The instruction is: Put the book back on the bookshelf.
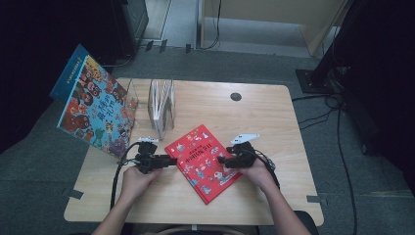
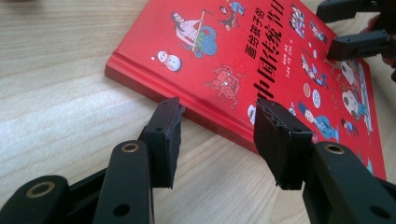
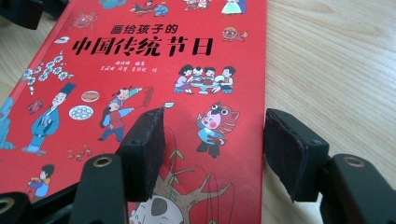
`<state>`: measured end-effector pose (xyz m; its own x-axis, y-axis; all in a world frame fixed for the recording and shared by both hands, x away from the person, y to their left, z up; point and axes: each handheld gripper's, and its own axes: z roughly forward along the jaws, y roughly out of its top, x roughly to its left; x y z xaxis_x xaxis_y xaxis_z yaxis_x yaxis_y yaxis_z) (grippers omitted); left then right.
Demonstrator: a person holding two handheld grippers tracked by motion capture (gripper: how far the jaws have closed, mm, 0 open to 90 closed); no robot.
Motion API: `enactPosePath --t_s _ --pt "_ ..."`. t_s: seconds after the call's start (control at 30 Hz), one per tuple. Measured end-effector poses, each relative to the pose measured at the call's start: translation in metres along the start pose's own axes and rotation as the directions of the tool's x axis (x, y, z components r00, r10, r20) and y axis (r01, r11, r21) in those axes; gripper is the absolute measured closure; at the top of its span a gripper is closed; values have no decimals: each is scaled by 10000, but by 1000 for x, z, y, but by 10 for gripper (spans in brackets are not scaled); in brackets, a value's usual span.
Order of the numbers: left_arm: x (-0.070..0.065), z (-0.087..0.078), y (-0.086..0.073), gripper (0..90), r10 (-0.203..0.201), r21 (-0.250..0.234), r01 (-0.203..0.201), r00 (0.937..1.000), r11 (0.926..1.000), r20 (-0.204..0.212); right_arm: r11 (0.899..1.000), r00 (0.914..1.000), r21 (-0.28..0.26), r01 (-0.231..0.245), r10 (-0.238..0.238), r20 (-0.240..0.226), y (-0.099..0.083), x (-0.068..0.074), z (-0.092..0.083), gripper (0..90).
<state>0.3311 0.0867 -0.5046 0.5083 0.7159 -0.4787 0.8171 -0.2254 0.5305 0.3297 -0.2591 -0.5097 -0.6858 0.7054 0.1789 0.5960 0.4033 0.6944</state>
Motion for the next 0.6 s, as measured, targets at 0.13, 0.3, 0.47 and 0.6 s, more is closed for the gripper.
enactPosePath --t_s 0.13,0.3,0.47,0.6 --pt "-2 5 4 511 19 13 -19 10000 10000 73 10000 9999 6 -69 68 77 -4 1 -4 392" --pt "-2 9 11 502 -7 26 6 9999 10000 136 9999 9997 -14 -162 162 170 -8 3 -8 392" --pt "-4 14 16 491 245 68 -246 9997 9997 76 9996 9993 2 -280 280 260 -13 5 -13 393" --pt "-5 18 17 489 309 -72 -308 9995 9995 80 9994 9989 -22 -339 340 324 -16 6 -15 393"
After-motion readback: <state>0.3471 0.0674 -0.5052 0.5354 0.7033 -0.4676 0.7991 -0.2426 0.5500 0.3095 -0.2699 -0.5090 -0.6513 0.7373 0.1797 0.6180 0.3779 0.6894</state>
